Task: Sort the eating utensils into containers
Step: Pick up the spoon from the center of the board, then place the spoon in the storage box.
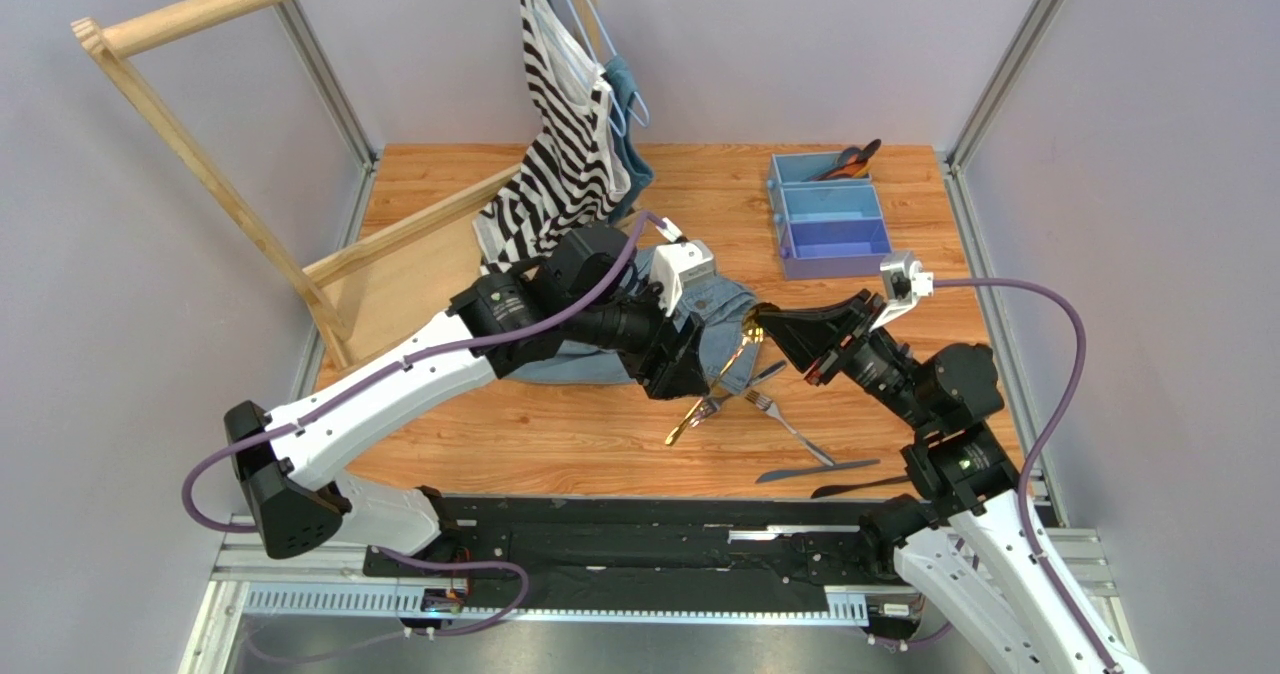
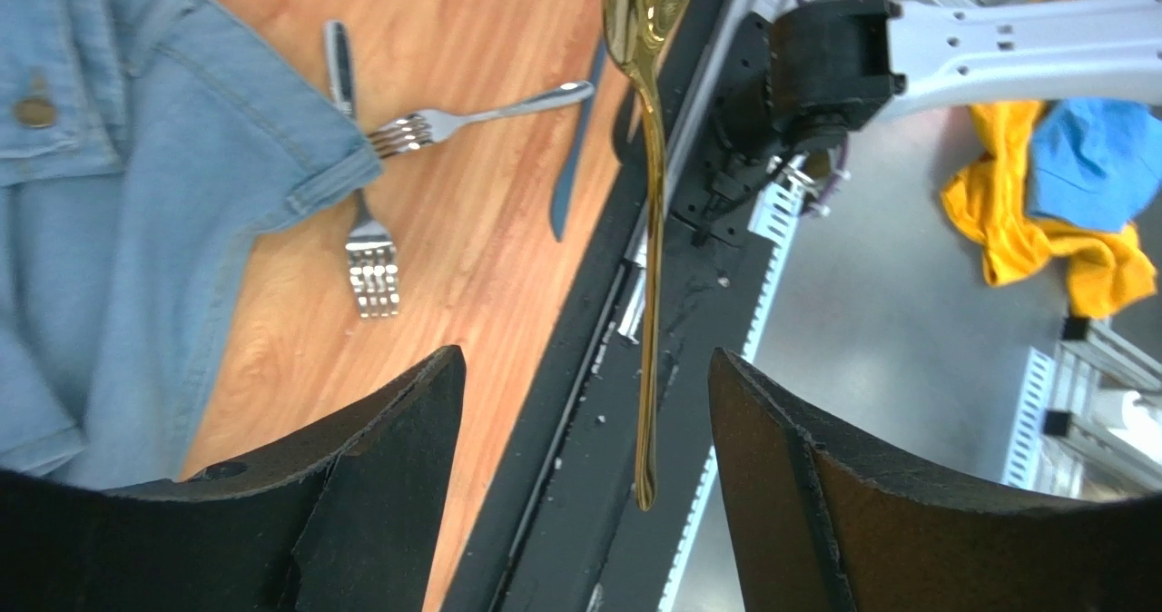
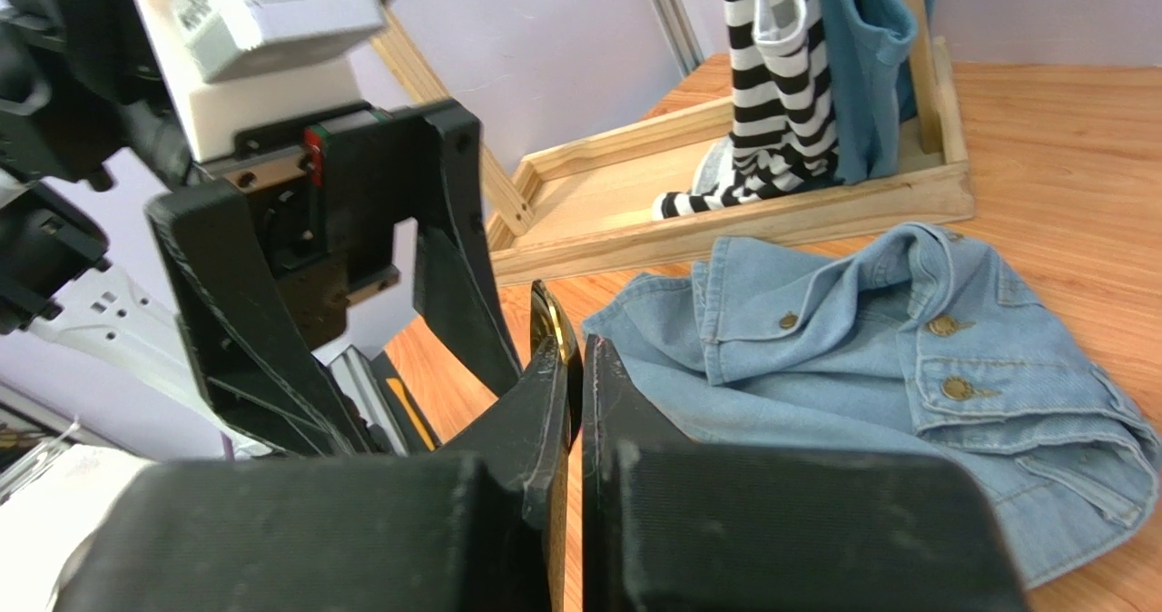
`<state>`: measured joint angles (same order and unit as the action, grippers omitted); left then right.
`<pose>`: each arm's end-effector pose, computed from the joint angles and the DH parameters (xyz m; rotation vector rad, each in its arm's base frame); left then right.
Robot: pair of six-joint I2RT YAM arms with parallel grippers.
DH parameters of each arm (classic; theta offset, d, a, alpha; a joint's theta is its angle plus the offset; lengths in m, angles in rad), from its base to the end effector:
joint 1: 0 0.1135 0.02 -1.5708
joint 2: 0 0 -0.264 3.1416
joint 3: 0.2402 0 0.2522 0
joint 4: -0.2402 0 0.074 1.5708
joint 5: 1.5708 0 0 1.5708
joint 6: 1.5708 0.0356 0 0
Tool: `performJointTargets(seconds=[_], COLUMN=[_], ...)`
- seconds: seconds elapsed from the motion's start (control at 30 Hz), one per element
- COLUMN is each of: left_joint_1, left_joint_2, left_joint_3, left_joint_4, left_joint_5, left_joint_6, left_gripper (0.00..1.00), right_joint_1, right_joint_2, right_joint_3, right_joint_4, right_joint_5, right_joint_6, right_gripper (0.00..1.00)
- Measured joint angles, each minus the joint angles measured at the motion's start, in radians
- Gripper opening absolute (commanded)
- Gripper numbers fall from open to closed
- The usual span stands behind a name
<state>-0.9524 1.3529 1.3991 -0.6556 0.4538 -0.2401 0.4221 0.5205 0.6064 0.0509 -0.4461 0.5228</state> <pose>0.1564 -0.2468 0.3818 1.0796 2.0942 -1.1319 0.1169 0.0693 0.3401 -0.3128 1.5104 1.0807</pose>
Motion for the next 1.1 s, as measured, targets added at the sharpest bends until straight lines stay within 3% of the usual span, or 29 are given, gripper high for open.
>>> performJointTargets(seconds=[0.37, 0.8, 1.1], left_joint_1=[0.062, 0.119, 0.124], left_joint_2=[-0.157, -0.244, -0.257], left_joint_3=[-0.06, -0.111, -0.195], left_joint_4=[0.0, -0.159, -0.23], left_joint_5=[-0.294, -0.805, -0.932], left_joint_6=[-0.005, 0.001, 0.022], left_gripper=[0.86, 0.92, 0.92], right_joint_1=[0.0, -0.012, -0.024], right_joint_2=[-0.021, 0.064, 0.122], right_joint_3=[0.0, -0.004, -0.013], right_joint_4=[-0.093, -0.178, -0.169], right_joint_5=[0.188, 0.375, 0.385], right_joint_6=[0.012, 0.084, 0.114], right_gripper=[0.0, 0.0, 0.0])
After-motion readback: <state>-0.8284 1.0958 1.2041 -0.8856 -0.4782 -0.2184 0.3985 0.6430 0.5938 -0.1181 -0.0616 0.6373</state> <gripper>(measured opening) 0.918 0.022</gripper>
